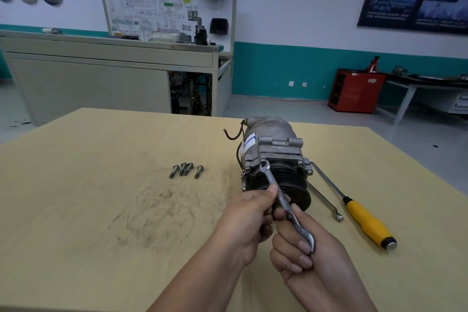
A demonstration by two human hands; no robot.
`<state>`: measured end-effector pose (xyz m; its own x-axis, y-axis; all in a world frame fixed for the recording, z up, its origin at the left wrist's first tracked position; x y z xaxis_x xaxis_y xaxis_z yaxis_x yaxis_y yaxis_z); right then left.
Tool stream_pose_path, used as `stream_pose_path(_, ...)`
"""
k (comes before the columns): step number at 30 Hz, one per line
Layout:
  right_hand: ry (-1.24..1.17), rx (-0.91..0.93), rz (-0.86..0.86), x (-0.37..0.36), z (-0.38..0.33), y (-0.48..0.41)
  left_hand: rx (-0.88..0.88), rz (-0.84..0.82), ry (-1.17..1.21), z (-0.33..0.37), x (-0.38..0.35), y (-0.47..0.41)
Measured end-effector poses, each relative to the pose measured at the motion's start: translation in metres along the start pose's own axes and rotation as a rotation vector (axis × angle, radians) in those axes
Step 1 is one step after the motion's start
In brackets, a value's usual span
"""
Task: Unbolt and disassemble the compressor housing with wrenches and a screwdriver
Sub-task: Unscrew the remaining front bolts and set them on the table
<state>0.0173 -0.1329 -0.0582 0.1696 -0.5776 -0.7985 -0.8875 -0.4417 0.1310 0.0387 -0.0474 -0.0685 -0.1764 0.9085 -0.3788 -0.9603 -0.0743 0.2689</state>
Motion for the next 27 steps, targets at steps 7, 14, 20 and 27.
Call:
stream_pose_path(7, 0.177, 0.081, 0.017, 0.002, -0.006, -0.002, -0.002, 0.004, -0.036, 0.005, -0.003, 0.002)
stream_pose_path(14, 0.303, 0.136, -0.007, 0.001, -0.004, -0.002, -0.076, 0.035, -0.16, 0.009, -0.003, 0.002)
stream_pose_path(20, 0.25, 0.149, 0.015, -0.002, 0.0, -0.003, -0.14, 0.104, -0.321, 0.014, -0.003, 0.002)
stream_pose_path(27, 0.323, 0.219, 0.069, -0.001, 0.011, -0.006, -0.172, 0.157, -0.47, 0.024, -0.002, 0.001)
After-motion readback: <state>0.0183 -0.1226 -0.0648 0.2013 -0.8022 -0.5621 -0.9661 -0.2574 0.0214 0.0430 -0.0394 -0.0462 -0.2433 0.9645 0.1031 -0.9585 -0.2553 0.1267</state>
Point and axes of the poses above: each hand's wrist, its own y-axis away from the middle knuckle, its own x-axis out of the back of the hand, z = x × y, the point moved 4 cm from there along -y, towards the middle knuckle, and after that the axes turned 7 degrees about x, right-handed, at the moved point
